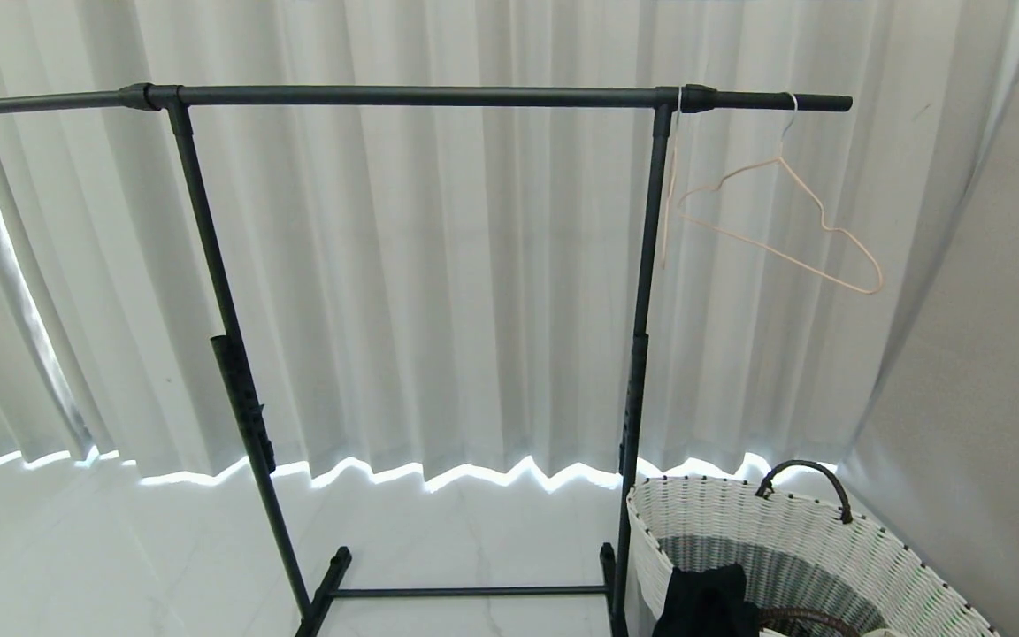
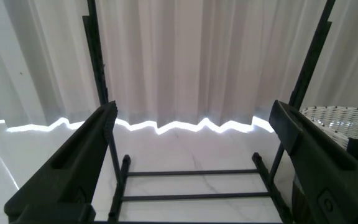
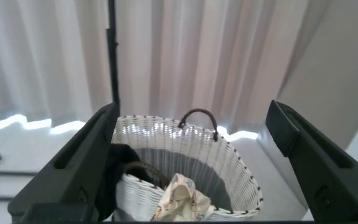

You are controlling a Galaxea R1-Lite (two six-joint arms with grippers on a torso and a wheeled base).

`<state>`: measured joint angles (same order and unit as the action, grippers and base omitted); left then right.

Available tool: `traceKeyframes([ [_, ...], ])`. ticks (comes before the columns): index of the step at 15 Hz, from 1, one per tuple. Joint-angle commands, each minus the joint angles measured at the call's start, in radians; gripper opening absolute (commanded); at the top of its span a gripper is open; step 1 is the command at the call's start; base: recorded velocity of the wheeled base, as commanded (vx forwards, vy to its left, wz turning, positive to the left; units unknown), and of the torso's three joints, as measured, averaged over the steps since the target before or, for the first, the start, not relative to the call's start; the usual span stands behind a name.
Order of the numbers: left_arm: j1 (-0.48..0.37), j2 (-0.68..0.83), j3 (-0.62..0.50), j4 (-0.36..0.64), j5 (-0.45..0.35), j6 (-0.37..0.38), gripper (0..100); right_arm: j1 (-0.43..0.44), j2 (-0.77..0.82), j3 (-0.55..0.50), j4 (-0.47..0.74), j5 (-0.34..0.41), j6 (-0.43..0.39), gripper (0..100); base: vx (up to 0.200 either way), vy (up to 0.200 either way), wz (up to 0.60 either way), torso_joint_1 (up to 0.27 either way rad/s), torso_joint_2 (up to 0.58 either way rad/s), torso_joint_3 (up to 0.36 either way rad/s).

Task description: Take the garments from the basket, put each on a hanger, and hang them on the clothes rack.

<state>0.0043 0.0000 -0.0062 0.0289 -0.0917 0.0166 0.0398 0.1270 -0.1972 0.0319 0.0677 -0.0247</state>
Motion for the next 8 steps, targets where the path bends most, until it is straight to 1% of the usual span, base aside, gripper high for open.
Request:
traceKeyframes([
  [1, 0.000, 0.000, 0.000, 0.000, 0.000, 0.000, 100, 0.052, 0.335, -0.134, 0.045, 0.015, -0.052, 100, 0.000, 0.000, 0.00, 0.000, 0.00, 0.000],
  [2, 0.000, 0.000, 0.000, -0.001, 0.000, 0.000, 100, 0.035, 0.543, -0.139, 0.045, 0.014, -0.138, 100, 0.000, 0.000, 0.00, 0.000, 0.00, 0.000],
  [4, 0.000, 0.000, 0.002, -0.001, 0.000, 0.000, 100, -0.006, 0.810, -0.136, 0.040, 0.015, -0.285, 100, 0.000, 0.000, 0.00, 0.000, 0.00, 0.000],
  [5, 0.000, 0.000, 0.000, -0.001, 0.000, 0.000, 100, -0.020, 0.898, -0.136, 0.034, 0.014, -0.340, 100, 0.000, 0.000, 0.00, 0.000, 0.00, 0.000],
  [6, 0.000, 0.000, 0.000, -0.001, 0.000, 0.000, 100, -0.046, 1.010, -0.139, -0.030, 0.014, -0.474, 100, 0.000, 0.000, 0.00, 0.000, 0.00, 0.000],
  [7, 0.000, 0.000, 0.002, -0.001, 0.000, 0.000, 100, -0.066, 1.074, -0.134, -0.095, 0.014, -0.581, 100, 0.000, 0.000, 0.00, 0.000, 0.00, 0.000],
  [8, 0.000, 0.000, 0.002, -0.001, 0.000, 0.000, 100, -0.083, 1.117, -0.131, -0.124, 0.014, -0.643, 100, 0.000, 0.000, 0.00, 0.000, 0.00, 0.000],
])
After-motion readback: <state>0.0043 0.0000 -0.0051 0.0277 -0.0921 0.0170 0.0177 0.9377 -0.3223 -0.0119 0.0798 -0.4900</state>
